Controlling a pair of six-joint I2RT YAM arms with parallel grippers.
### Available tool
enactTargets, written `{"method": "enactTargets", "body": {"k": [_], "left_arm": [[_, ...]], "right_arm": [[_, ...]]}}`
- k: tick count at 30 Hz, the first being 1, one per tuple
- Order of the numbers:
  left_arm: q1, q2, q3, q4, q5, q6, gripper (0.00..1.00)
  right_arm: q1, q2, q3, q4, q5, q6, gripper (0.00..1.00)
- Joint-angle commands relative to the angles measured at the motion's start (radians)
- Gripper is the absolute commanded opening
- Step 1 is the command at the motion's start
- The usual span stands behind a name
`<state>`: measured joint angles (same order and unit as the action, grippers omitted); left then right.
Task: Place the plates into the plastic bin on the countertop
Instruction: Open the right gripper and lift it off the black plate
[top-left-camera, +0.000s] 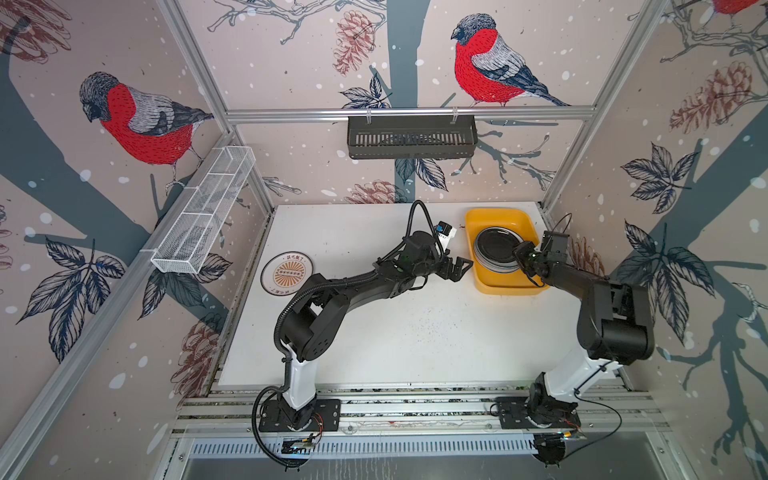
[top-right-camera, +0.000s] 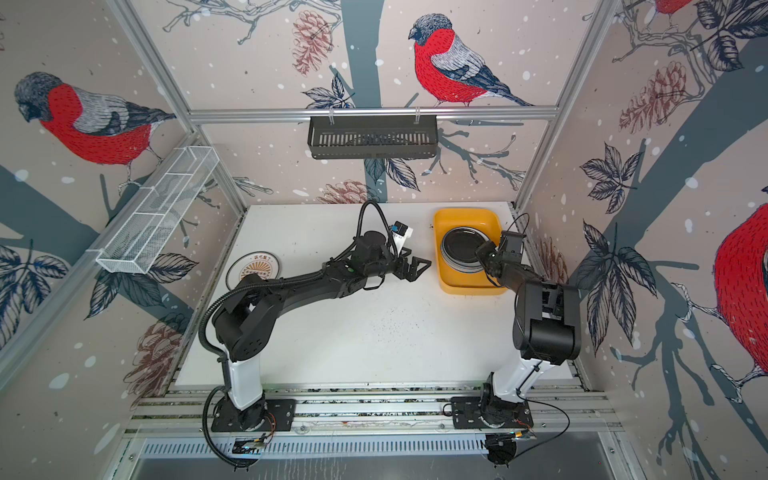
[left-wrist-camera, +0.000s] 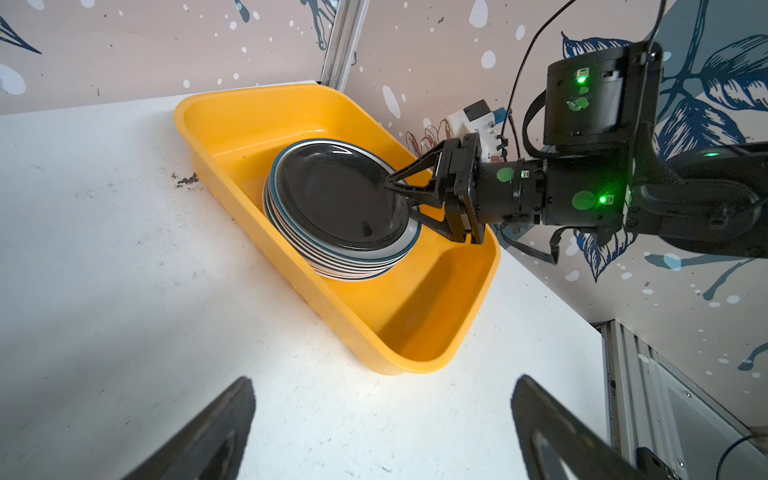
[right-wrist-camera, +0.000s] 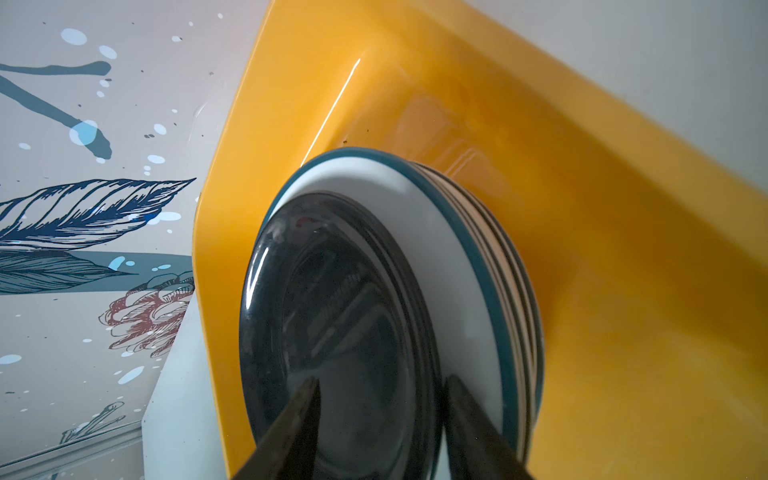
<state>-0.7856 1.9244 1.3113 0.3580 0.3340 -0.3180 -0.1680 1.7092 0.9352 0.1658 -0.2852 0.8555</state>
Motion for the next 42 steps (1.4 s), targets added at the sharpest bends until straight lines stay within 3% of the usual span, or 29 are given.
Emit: {"method": "enactTargets", "body": {"k": [1, 12, 24, 33, 42], "left_arm": [[0.004, -0.016, -0.008, 0.03, -0.013, -0.007, 0.96], [0.022, -0.061, -0.063, 0.068, -0.024, -0.035, 0.96], [0.054, -0.216, -0.221, 0.054, -0.162, -0.053, 0.96], [0.137, -0.394, -0.405, 0.038, -0.292, -0.083, 0.96], [0.234, -0.51, -0.485, -0.091, -0.436, -0.131, 0.97]], "right_arm": [[0.004, -0.017, 0.007, -0.033, 0.032, -0.029, 0.59], [0.013, -0.087, 0.016, -0.096, 0.082, -0.059, 0.82], [0.082, -0.246, -0.008, -0.127, 0.107, -0.089, 1.0], [0.227, -0.38, -0.019, -0.113, 0.114, -0.124, 1.0], [0.363, -0.428, -0.031, -0.038, 0.068, -0.171, 1.0]]}}
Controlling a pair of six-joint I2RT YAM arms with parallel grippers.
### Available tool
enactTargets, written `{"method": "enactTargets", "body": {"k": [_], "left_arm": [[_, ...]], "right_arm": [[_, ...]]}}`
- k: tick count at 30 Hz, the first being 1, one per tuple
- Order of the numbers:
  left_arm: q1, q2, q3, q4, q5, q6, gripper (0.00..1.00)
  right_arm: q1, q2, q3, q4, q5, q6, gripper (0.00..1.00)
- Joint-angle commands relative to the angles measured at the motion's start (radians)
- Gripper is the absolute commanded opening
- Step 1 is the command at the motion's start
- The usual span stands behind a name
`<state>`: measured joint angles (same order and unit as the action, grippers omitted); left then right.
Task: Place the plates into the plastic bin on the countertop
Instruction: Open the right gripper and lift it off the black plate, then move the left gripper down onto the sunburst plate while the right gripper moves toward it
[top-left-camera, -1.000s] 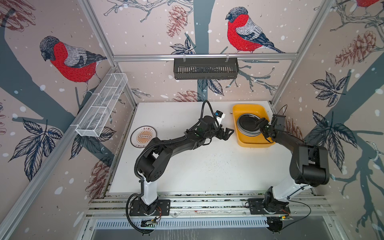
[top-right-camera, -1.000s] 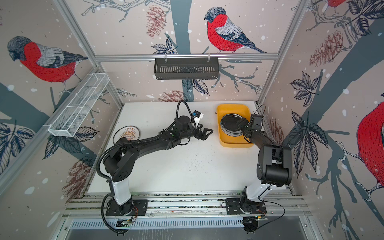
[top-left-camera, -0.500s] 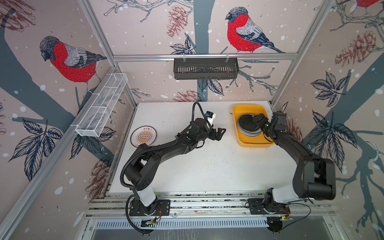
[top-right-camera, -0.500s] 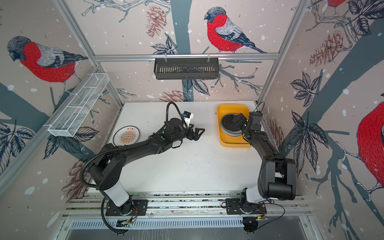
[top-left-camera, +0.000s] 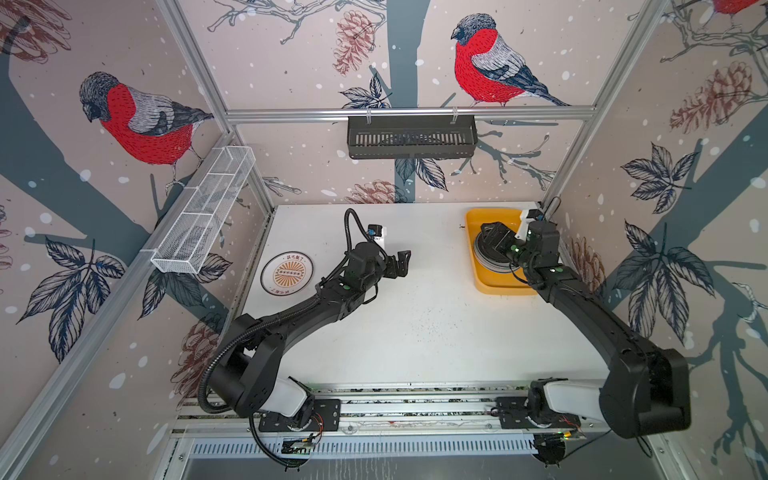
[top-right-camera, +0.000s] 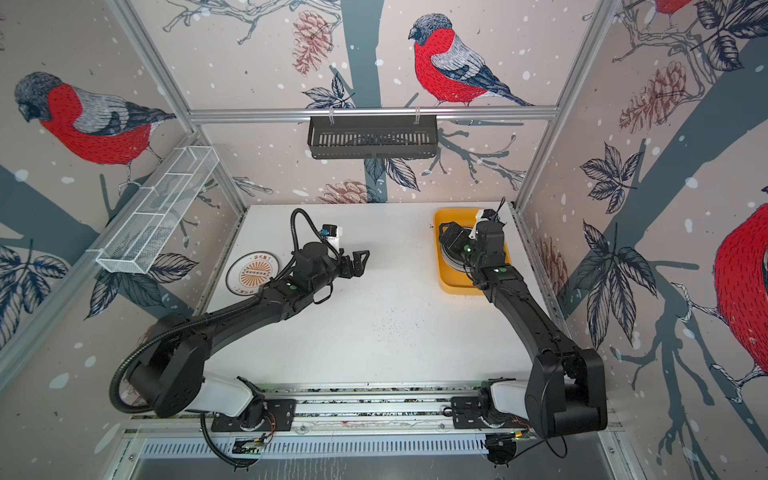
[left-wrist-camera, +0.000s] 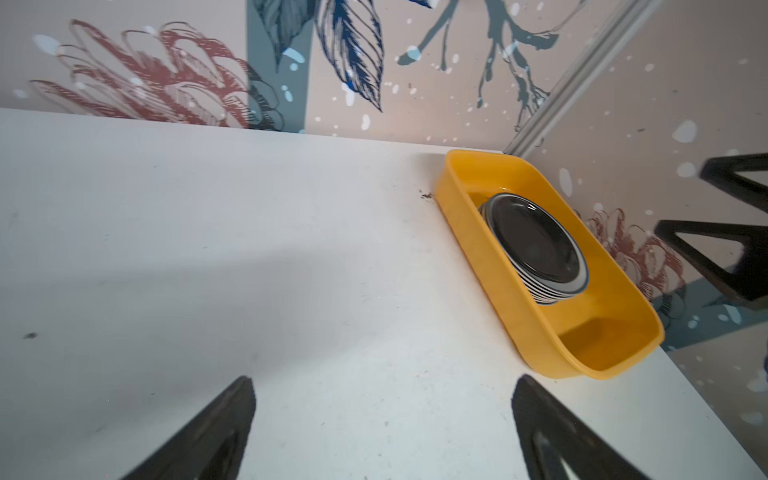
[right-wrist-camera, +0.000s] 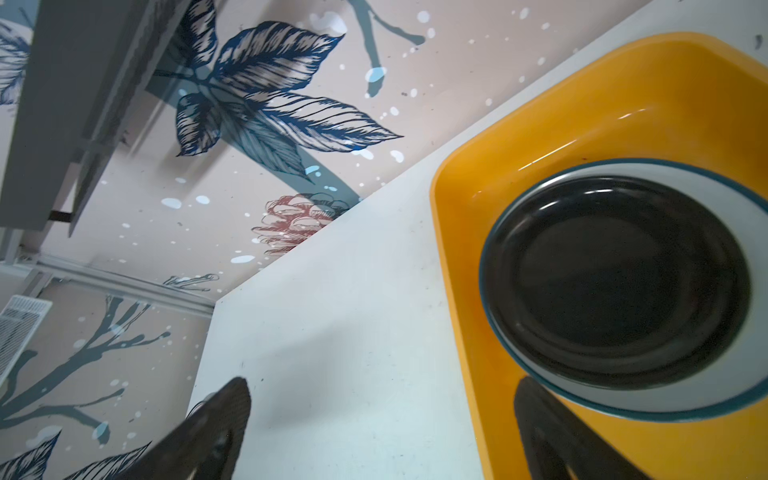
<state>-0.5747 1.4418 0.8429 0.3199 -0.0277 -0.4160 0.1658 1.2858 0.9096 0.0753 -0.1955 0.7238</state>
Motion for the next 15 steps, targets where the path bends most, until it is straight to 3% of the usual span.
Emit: {"method": "enactTargets", "body": {"k": [1, 15], "left_arm": [[0.033, -0.038, -0.025, -0.064, -0.089, -0.045, 0.96], [0.275, -0.161, -0.123, -0.252, -0.218, -0.137, 0.97]], "right_arm": [[0.045, -0.001, -0.005, 0.059, -0.028, -0.046, 1.0], [0.284, 0.128, 0.08, 0.161, -0.13, -0.122, 1.0]]}}
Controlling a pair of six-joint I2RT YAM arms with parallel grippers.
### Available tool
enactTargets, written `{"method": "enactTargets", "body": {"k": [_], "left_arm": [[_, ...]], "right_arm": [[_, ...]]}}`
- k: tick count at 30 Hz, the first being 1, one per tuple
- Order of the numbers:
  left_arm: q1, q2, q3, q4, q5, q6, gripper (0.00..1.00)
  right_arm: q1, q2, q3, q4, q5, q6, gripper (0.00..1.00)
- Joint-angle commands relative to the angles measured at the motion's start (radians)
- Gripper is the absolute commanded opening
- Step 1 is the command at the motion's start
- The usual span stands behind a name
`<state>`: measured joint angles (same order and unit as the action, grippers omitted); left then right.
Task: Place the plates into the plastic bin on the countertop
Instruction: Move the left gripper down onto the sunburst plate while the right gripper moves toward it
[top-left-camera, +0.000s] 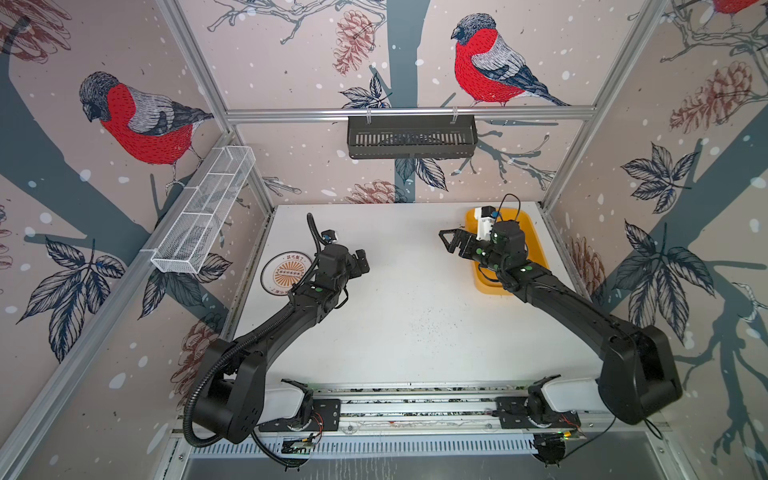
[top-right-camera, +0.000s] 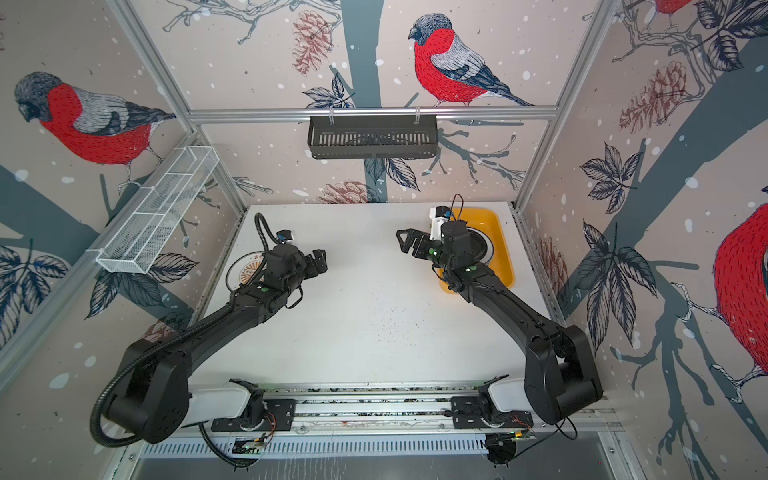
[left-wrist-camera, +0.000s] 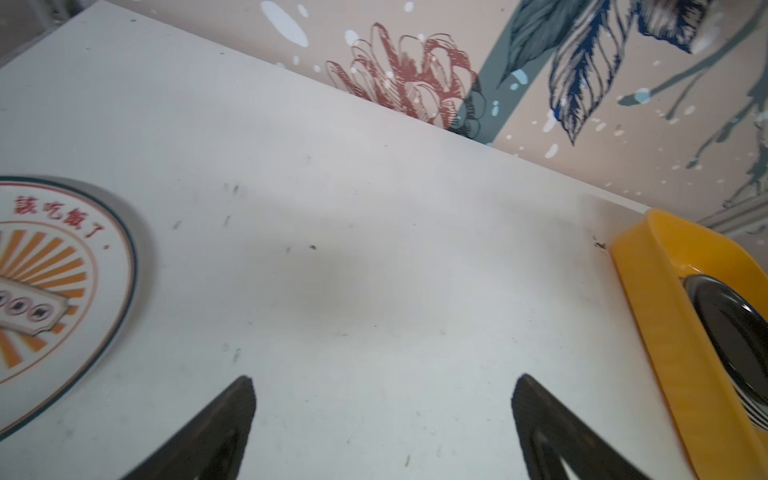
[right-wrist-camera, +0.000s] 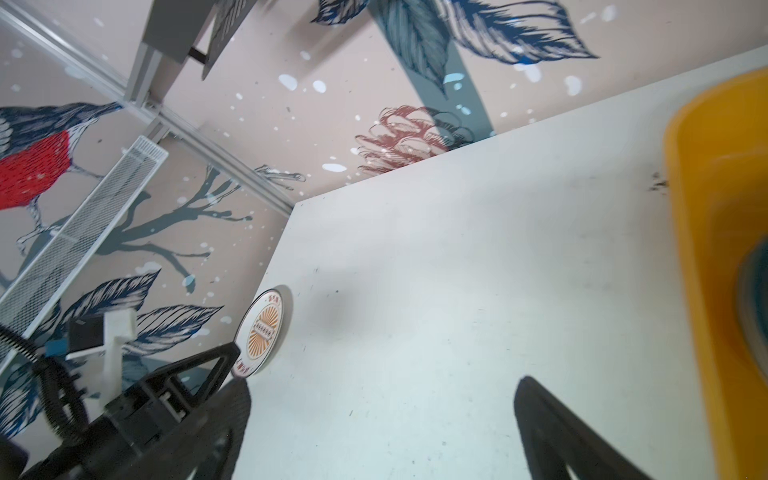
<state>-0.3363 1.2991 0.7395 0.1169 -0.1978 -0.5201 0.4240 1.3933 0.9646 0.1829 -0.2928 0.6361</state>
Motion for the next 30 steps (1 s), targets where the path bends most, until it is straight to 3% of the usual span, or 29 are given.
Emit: {"method": "enactTargets", "body": {"k": [1, 11, 15, 30], "left_arm": [[0.061, -0.023, -0.029, -0.053, -0.039, -0.04, 0.96], [0.413, -0.063, -0.125, -0.116, 0.076, -0.068, 0.96], [0.478, -0.034, -0.129, -0.115, 0.039, -0.076, 0.96], [0.697, 0.215, -0.021, -0.02, 0.132, -0.076, 0.96]], "right_arm": [[0.037, 0.033, 0.033, 0.055, -0.035, -0.037, 1.0], [0.096, 0.112, 0.09, 0.058, -0.072, -0.038, 1.0], [0.118, 0.154, 0.112, 0.067, -0.101, -0.033, 1.0], [0.173, 0.329, 0.29, 0.009, -0.126, -0.039, 1.0]]}}
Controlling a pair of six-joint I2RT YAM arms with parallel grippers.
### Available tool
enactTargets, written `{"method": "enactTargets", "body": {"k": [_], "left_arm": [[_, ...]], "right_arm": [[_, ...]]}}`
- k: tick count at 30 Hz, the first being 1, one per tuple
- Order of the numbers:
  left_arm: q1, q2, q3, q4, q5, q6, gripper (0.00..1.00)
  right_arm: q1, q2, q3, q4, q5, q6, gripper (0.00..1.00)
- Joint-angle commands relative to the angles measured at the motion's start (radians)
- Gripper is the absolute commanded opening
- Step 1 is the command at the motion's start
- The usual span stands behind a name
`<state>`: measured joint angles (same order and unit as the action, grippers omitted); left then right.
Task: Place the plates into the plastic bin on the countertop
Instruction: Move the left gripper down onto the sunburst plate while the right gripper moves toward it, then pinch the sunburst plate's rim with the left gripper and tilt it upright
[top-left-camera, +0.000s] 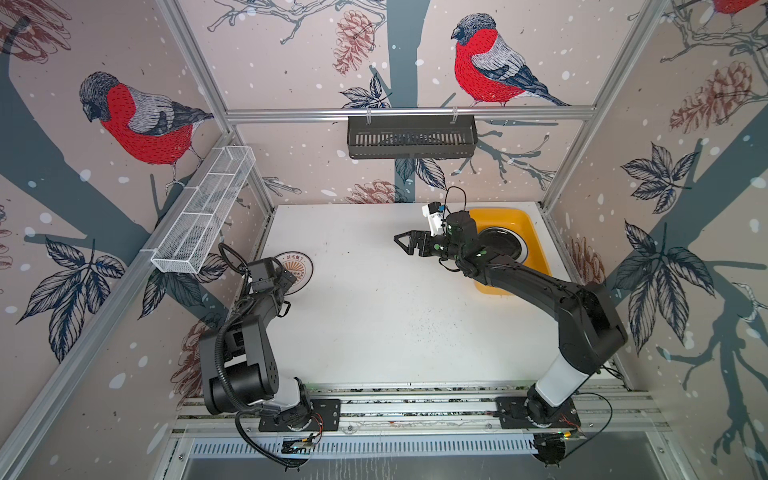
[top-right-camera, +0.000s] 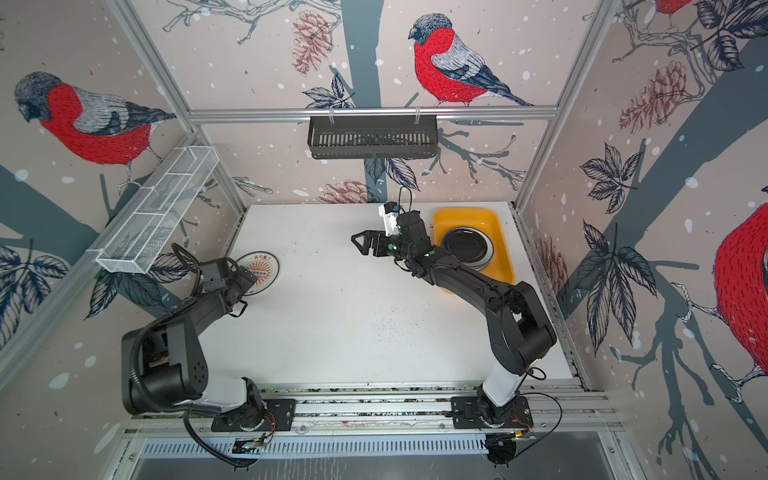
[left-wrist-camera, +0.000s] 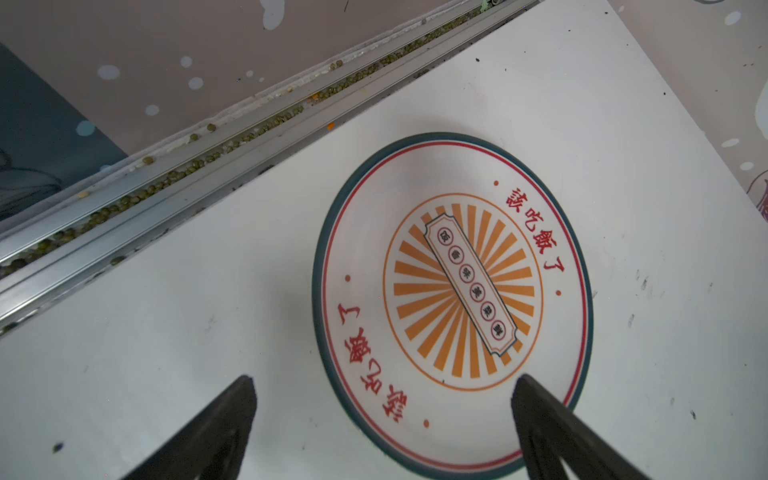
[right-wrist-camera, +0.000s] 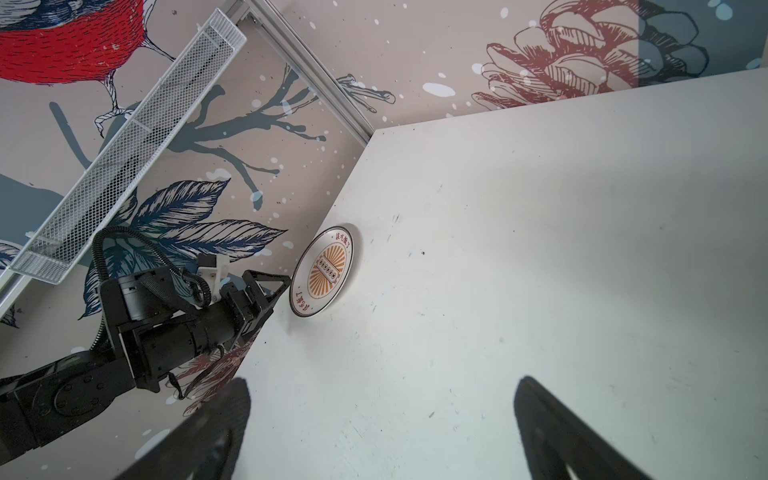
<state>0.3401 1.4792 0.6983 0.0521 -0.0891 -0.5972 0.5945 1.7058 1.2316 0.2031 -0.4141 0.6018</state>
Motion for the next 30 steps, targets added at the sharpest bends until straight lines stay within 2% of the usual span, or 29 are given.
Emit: {"method": "enactTargets", "body": {"k": [1, 7, 18, 25, 30], "left_arm": [[0.035, 0.05, 0.027, 0.047, 0.033, 0.004, 0.96], [0.097, 0.124, 0.045, 0.091, 0.096, 0.014, 0.96], [0.101, 0.292, 0.201, 0.059, 0.237, 0.047, 0.96], [0.1, 0.389, 0.287, 0.047, 0.421, 0.113, 0.91], [0.095, 0.412, 0.294, 0.041, 0.505, 0.168, 0.9]], "right_arm": [[0.002, 0.023, 0.029, -0.013, -0.005, -0.003, 1.0], [0.005, 0.07, 0.064, -0.018, -0.009, 0.01, 1.0], [0.002, 0.158, 0.159, -0.045, 0.001, 0.026, 1.0], [-0.013, 0.185, 0.185, -0.062, 0.003, 0.031, 1.0], [-0.017, 0.192, 0.209, -0.096, 0.017, 0.004, 1.0]]}}
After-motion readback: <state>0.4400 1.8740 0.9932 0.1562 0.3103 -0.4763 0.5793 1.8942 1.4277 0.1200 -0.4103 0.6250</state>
